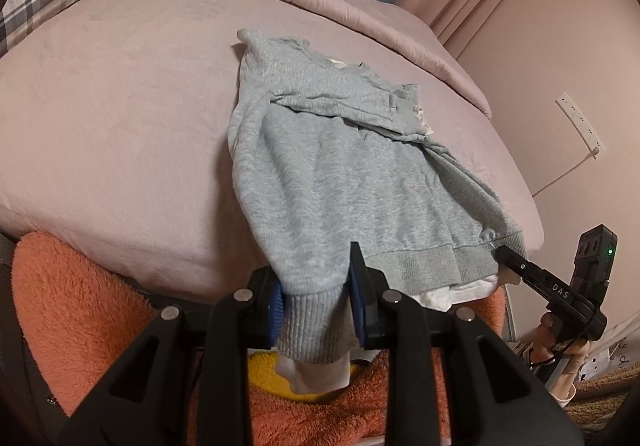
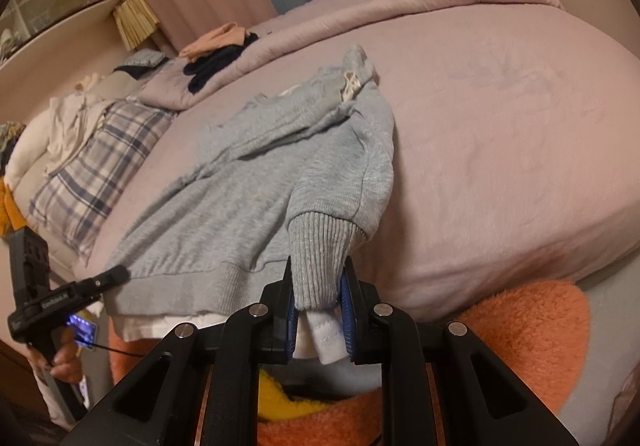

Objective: Fold small clothes
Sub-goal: 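Lift the hem with both tools and fold it toward the collar, then lower the hem onto the shirt and open both tools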

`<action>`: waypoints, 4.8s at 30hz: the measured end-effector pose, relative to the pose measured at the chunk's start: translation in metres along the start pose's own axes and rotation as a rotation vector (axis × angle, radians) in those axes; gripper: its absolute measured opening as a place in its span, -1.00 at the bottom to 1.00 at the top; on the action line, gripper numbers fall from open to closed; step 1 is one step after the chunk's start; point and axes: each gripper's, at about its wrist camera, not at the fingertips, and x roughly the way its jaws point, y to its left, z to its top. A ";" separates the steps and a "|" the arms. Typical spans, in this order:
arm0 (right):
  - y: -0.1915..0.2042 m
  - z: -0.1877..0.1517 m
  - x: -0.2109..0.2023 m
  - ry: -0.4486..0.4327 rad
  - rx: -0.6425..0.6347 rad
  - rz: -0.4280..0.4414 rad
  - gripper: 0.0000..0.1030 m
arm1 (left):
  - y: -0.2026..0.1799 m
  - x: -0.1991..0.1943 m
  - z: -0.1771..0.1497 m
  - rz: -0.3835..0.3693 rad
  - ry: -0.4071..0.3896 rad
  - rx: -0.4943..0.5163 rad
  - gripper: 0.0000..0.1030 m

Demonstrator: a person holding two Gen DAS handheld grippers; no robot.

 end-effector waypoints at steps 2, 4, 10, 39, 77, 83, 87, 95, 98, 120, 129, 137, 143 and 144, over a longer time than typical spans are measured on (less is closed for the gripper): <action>0.001 0.001 -0.003 -0.006 -0.005 0.011 -0.62 | 0.000 -0.004 0.003 -0.005 -0.005 0.005 -0.49; 0.005 0.002 -0.006 -0.016 -0.014 0.016 -0.62 | -0.001 -0.012 0.005 -0.010 -0.014 0.009 -0.49; 0.013 0.009 -0.020 -0.058 -0.047 0.035 -0.66 | -0.003 -0.031 0.013 -0.015 -0.047 0.027 -0.49; 0.023 0.056 -0.011 -0.125 -0.031 0.057 -0.66 | -0.011 -0.027 0.079 -0.043 -0.095 0.046 -0.48; 0.027 0.130 0.035 -0.106 0.005 0.015 -0.66 | -0.001 0.035 0.169 0.025 -0.026 0.044 -0.47; 0.024 0.139 0.049 -0.084 0.017 0.003 -0.66 | 0.003 0.049 0.175 0.039 -0.016 0.030 -0.47; 0.022 0.142 0.057 -0.074 0.030 -0.009 -0.66 | 0.007 0.060 0.180 0.060 -0.009 0.028 -0.47; 0.016 0.146 0.078 -0.040 0.055 -0.044 -0.66 | 0.016 0.093 0.185 0.115 0.039 0.011 -0.47; 0.015 0.149 0.085 -0.031 0.060 -0.051 -0.66 | 0.016 0.098 0.190 0.114 0.043 0.002 -0.47; -0.017 0.176 0.158 0.085 0.107 -0.159 -0.66 | 0.056 0.178 0.221 0.203 0.138 -0.092 -0.42; -0.020 0.180 0.153 0.089 0.113 -0.158 -0.58 | 0.058 0.158 0.220 0.166 0.121 -0.141 -0.19; -0.020 0.180 0.123 0.027 0.117 -0.159 -0.15 | 0.049 0.119 0.205 0.120 0.076 -0.138 0.24; -0.015 0.170 0.121 0.044 0.105 -0.095 -0.12 | 0.050 0.130 0.188 0.076 0.137 -0.174 0.21; -0.014 0.169 0.124 0.051 0.099 -0.092 -0.12 | 0.051 0.136 0.186 0.074 0.149 -0.182 0.12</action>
